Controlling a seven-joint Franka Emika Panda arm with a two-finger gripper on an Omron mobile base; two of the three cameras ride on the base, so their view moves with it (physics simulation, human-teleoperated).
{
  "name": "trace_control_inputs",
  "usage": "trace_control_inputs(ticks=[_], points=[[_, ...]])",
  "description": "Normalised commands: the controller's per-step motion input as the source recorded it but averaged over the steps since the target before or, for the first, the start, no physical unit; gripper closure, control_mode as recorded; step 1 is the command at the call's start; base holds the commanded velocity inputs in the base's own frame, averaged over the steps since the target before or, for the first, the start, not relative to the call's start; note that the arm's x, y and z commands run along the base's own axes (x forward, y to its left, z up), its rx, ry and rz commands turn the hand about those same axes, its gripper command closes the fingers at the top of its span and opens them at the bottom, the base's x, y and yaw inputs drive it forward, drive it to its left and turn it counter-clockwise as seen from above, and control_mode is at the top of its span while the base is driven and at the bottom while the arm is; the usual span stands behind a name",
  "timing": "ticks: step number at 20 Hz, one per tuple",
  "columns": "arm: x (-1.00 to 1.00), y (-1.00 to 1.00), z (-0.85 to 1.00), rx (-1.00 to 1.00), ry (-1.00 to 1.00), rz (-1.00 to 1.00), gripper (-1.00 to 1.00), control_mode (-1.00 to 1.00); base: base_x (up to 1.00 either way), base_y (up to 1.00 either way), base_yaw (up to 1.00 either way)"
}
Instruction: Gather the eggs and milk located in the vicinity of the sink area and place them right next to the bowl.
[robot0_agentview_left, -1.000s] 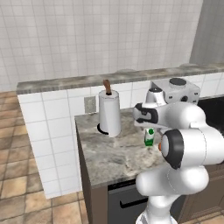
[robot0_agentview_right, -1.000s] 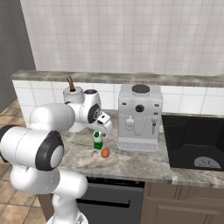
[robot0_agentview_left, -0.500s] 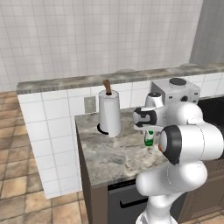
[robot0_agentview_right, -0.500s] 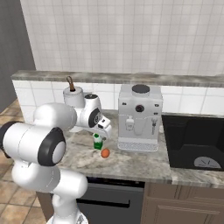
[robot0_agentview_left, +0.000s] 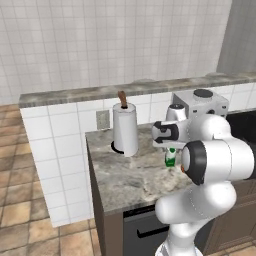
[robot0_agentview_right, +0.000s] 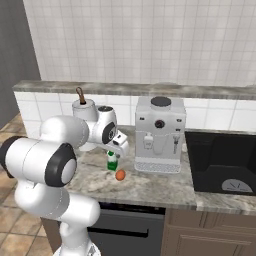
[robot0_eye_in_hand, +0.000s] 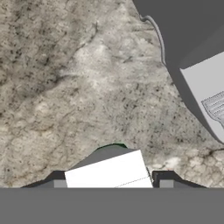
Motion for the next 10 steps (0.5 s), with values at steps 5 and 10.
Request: trace_control_inputs(ticks=[5,10], points=[[0.0,0.0,0.0,0.0,0.0,0.0,1.0,-1.0,0.0,0.0,0.0],[-0.31,0.02,0.31,0.01,-0.02,0.0,1.0,-1.0,0.0,0.0,0.0]])
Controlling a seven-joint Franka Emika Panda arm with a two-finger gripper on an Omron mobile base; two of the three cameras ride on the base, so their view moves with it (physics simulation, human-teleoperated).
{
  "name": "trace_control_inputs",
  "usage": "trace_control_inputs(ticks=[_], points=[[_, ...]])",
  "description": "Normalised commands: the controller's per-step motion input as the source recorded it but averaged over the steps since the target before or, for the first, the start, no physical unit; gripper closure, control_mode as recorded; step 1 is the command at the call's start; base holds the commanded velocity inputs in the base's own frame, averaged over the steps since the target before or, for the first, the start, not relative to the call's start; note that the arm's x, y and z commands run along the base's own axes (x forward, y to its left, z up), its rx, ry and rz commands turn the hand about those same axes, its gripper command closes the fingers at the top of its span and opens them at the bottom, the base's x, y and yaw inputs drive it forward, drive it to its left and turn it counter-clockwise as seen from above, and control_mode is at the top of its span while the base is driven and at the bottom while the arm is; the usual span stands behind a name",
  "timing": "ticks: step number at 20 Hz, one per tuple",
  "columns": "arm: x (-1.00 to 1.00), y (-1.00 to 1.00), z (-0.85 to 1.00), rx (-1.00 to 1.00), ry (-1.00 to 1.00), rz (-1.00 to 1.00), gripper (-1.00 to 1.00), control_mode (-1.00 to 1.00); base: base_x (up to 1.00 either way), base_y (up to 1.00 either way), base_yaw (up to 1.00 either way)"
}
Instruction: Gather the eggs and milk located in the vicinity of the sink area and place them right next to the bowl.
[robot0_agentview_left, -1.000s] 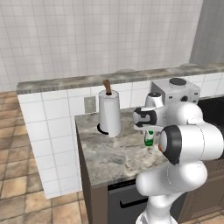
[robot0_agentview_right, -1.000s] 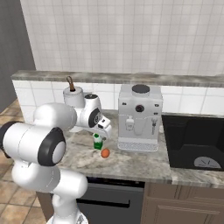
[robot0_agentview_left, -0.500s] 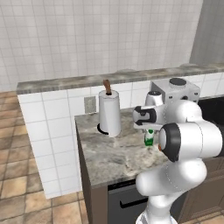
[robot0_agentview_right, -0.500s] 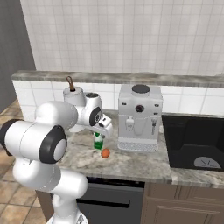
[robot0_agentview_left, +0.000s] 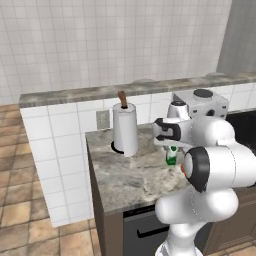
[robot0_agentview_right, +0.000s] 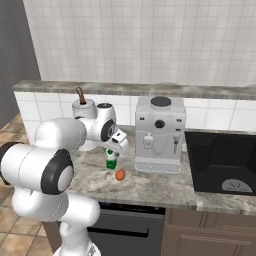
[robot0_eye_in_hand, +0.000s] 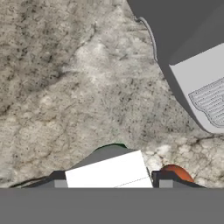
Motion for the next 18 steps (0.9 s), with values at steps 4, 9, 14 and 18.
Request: trace_control_inputs(ticks=[4,9,14,18], points=[[-0.62,0.13,0.92,0.0,0.0,0.0,1.0,-1.0,0.0,0.0,0.0],[-0.8,0.0,0.83,-0.02,0.0,0.0,1.0,-1.0,0.0,0.0,0.0],[-0.87,0.02,0.51,-0.06,0.05,0.0,1.0,-1.0,0.0,0.0,0.0],[-0.96,0.01,0.02,-0.02,-0.01,0.0,1.0,-1.0,0.0,0.0,0.0]])
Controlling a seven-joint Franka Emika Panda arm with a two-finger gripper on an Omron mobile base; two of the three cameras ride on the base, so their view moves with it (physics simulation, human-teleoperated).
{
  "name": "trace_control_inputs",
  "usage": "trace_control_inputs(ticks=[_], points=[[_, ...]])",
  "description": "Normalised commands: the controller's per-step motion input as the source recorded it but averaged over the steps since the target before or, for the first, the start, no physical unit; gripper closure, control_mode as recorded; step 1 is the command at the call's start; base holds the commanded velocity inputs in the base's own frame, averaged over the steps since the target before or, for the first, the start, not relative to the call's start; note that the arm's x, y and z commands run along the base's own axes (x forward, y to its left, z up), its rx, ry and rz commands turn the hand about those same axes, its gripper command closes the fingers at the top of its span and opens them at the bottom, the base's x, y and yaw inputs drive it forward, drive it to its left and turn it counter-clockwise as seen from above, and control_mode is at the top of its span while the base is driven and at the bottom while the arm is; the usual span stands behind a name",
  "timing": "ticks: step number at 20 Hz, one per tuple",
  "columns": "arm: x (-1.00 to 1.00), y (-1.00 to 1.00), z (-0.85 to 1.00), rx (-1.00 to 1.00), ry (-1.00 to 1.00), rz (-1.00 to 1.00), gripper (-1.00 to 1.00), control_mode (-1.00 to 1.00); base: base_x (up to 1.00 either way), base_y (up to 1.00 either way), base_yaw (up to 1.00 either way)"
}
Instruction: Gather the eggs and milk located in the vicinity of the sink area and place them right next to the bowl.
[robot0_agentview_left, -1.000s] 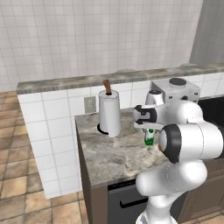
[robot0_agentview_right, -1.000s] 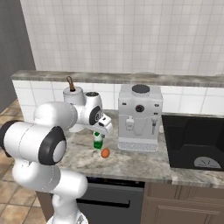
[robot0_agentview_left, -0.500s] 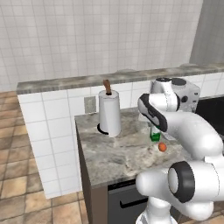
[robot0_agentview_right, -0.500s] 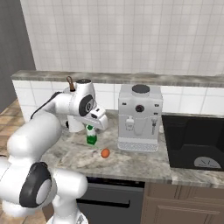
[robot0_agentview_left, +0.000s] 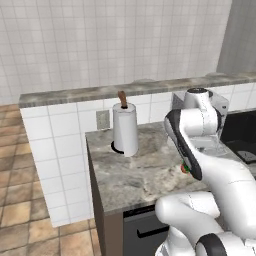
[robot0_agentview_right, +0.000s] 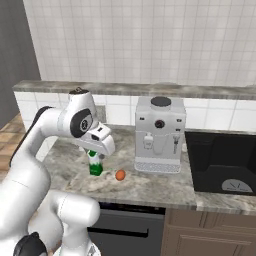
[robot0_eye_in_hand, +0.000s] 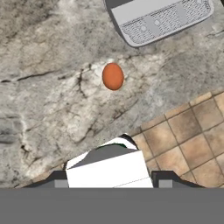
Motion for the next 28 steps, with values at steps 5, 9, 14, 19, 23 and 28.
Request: trace_control_inputs(ticks=[5,9,14,19,23,28], points=[[-0.86,0.0,0.0,0.01,-0.1,0.0,1.0,-1.0,0.0,0.0,0.0],[-0.54,0.0,0.0,0.02,-0.02,0.0,1.0,-1.0,0.0,0.0,0.0],[-0.05,0.0,0.0,0.0,0.0,0.0,1.0,-1.0,0.0,0.0,0.0],[0.0,0.0,0.0,0.0,0.0,0.0,1.0,-1.0,0.0,0.0,0.0],[0.0,-0.03,0.0,0.0,0.0,0.0,1.0,1.0,0.0,-0.05,0.0],[0.0,0.0,0.0,0.0,0.0,0.0,1.0,1.0,0.0,-0.68,0.02]])
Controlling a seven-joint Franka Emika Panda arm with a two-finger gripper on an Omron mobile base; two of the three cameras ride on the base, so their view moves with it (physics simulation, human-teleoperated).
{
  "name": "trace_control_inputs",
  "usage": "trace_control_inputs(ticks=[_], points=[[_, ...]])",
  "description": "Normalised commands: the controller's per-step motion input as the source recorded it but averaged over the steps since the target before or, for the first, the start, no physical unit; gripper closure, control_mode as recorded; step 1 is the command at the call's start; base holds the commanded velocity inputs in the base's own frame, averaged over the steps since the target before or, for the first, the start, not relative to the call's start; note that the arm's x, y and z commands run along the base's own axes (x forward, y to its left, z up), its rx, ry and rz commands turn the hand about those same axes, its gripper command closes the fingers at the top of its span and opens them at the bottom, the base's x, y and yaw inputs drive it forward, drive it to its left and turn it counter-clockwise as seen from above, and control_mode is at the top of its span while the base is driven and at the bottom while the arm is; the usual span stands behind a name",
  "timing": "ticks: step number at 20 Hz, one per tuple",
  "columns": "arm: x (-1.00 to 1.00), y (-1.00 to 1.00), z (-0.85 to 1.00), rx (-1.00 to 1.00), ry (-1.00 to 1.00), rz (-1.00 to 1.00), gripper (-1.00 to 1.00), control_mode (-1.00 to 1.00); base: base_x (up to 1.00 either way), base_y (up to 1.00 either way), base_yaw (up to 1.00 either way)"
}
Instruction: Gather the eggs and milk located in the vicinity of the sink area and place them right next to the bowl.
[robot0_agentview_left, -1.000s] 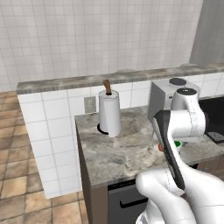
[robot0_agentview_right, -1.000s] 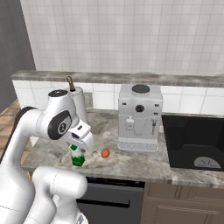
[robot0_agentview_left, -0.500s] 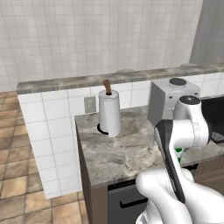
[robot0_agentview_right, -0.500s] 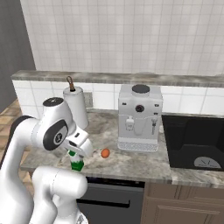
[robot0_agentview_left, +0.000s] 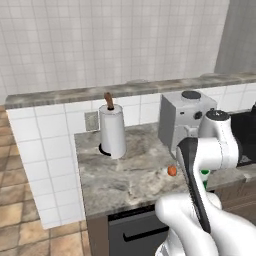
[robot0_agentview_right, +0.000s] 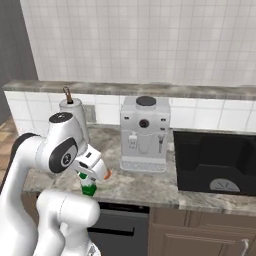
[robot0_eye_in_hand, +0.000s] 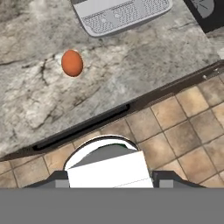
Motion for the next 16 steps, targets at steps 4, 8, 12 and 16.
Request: trace_control_inputs(ticks=[4,8,12,16], points=[[0.0,0.0,0.0,0.0,0.0,0.0,1.0,1.0,0.0,-0.92,0.0],[0.0,0.0,0.0,0.0,0.0,0.0,1.0,1.0,0.0,-0.94,0.0],[0.0,0.0,0.0,0.0,0.0,0.0,1.0,1.0,0.0,-1.0,0.0],[0.0,0.0,0.0,0.0,0.0,0.0,1.0,1.0,0.0,-1.0,0.0]])
